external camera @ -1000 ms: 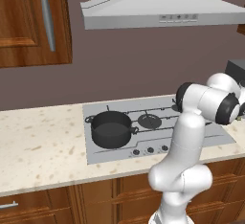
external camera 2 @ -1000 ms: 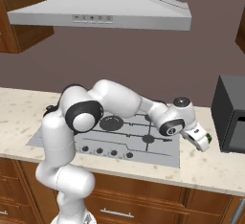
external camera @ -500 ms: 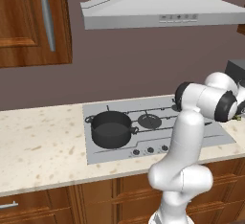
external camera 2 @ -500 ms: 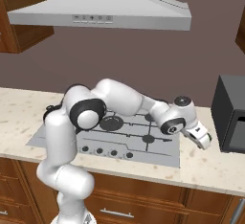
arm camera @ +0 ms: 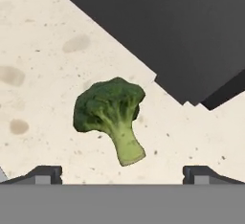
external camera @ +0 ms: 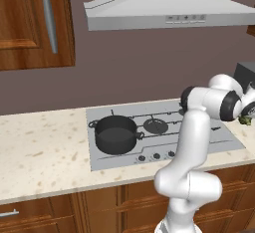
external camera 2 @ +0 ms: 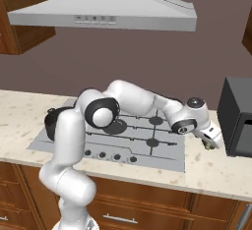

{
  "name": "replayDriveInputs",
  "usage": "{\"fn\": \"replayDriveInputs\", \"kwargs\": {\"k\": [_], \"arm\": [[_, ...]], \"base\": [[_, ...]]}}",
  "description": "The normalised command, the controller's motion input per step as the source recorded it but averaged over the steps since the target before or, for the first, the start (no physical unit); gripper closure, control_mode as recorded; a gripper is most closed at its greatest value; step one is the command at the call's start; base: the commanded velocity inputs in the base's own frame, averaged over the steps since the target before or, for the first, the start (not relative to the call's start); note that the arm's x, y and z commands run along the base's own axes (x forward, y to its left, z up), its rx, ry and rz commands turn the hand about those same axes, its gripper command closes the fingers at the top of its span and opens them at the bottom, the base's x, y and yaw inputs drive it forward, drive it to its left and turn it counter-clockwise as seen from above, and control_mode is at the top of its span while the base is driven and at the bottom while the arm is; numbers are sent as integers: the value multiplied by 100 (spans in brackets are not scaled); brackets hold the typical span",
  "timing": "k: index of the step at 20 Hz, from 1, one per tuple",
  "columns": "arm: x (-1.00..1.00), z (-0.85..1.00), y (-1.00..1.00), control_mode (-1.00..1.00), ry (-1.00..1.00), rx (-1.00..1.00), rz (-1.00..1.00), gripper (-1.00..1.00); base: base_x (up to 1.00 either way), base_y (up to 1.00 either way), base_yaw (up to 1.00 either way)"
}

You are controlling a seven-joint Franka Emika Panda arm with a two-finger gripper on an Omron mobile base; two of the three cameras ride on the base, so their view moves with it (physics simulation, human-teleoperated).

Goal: Turn on the burner for the pot on the stove. Wait thirty seconds for the pot to heat up. Then add the broccoli to the pot.

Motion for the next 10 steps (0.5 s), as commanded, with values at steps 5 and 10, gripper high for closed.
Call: {"fn": "replayDriveInputs", "kwargs": {"k": [5,10], "arm": [[23,0,-28,-100,0,0,10,-100],[16,-4,-11,-100,0,0,8,-100]], "base": [[0,0,0],[0,0,0]]}}
